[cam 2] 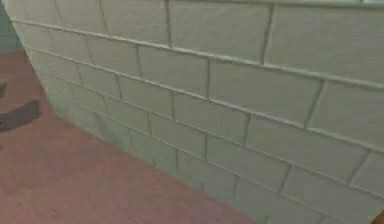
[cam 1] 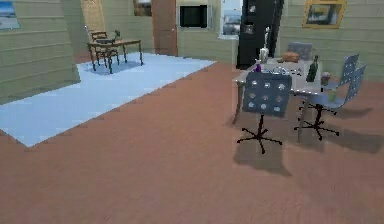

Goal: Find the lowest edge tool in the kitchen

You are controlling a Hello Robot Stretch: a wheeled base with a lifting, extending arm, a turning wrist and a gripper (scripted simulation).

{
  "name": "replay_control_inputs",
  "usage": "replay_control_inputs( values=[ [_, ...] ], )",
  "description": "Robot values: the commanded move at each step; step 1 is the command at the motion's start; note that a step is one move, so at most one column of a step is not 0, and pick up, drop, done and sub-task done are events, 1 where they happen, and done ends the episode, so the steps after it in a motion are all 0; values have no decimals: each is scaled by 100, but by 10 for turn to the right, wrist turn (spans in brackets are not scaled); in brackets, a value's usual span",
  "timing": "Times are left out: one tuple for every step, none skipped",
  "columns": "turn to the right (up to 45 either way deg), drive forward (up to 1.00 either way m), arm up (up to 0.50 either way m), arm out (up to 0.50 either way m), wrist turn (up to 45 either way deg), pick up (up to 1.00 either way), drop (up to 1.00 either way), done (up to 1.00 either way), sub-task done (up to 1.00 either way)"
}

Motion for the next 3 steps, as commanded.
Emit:
replay_control_inputs(
  values=[
    [0,100,0,0,0,0,0,0,0],
    [30,0,0,0,0,0,0,0,0],
    [0,100,0,0,0,0,0,0,0]
  ],
)
